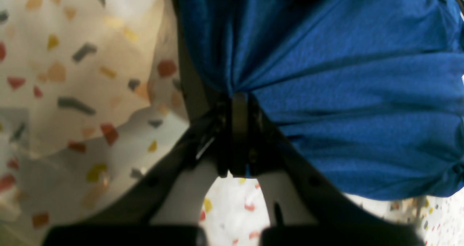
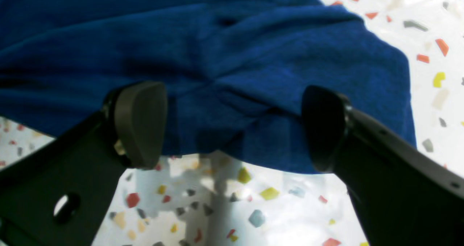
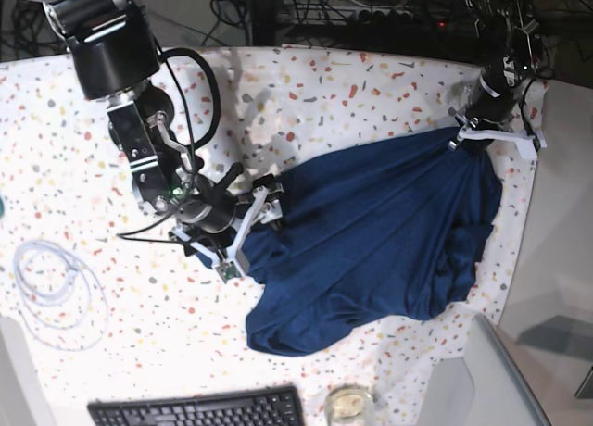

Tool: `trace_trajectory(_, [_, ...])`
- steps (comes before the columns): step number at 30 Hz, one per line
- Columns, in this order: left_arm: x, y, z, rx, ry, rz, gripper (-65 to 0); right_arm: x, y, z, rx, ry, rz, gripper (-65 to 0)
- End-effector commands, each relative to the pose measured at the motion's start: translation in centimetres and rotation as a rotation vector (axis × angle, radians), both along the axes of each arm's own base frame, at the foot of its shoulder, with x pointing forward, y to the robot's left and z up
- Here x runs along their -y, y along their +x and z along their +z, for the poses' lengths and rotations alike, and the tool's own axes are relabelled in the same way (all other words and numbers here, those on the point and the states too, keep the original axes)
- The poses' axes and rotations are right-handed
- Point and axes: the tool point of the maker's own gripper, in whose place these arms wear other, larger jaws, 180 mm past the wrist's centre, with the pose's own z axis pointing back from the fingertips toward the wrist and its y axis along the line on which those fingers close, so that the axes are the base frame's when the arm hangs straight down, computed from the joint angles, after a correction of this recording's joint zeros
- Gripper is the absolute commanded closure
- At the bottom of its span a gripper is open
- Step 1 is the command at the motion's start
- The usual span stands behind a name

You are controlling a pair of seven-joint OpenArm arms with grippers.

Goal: Layout the t-shirt on the table in an organized manner, then fold the t-shirt properly
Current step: 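Pull the held edge away from the shirt body, spreading it flat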

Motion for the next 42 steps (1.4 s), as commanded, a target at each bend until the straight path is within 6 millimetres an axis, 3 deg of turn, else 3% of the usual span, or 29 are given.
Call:
trace_trajectory(1, [-0.5,1.0,1.6,0.054,0.026,-0.003,0.0,-0.4,1.8,1.5,0.049,0.020,0.000,-52.8])
trace_trajectory(4, [-0.5,1.2,1.9,0.063,0.030,-0.006,0.0,0.3,2.2,0.2,0.008,-0.004,-0.008,-52.7])
trace_trajectory(6, [-0.5,1.2,1.9,0.063,0.030,-0.006,0.0,0.5,2.0,-0.6,-0.014,-0.012,-0.010,-48.6])
trace_trajectory(8, [-0.5,1.2,1.9,0.063,0.030,-0.006,0.0,0.3,1.9,-0.5,-0.012,-0.008,-0.005,-35.0])
trace_trajectory(11, [-0.4,1.1,1.9,0.062,0.029,-0.008,0.0,0.3,1.5,0.0,0.002,0.008,-0.010,-5.9])
trace_trajectory(12, [-0.4,1.1,1.9,0.062,0.029,-0.008,0.0,0.3,1.3,0.5,0.017,0.019,-0.021,0.0])
trace_trajectory(19, [-0.4,-0.5,1.6,0.035,0.037,-0.016,0.0,2.6,-2.6,3.9,0.101,0.055,-0.066,0.0])
trace_trajectory(25, [0.5,-2.5,1.0,0.003,0.024,-0.017,0.0,3.3,-9.9,2.8,0.014,0.038,-0.051,0.0])
trace_trajectory(29, [1.9,-3.5,0.8,-0.001,-0.006,-0.002,0.0,3.9,-14.6,0.6,-0.088,0.026,-0.061,0.0])
trace_trajectory(32, [1.9,-3.9,0.5,-0.013,-0.007,-0.001,0.0,4.8,-16.9,-0.8,-0.151,0.020,-0.095,0.0])
trace_trajectory(36, [1.7,-4.1,-0.1,-0.027,-0.013,0.007,0.0,5.4,-18.1,-2.8,-0.212,0.001,-0.107,0.0])
trace_trajectory(39, [1.6,-3.8,-0.3,-0.025,-0.013,0.009,0.0,5.6,-17.4,-2.4,-0.197,0.000,-0.112,-0.8])
trace_trajectory(42, [1.6,-3.8,-0.2,-0.025,-0.013,0.009,0.0,5.1,-16.8,-0.1,-0.137,0.021,-0.105,-13.5])
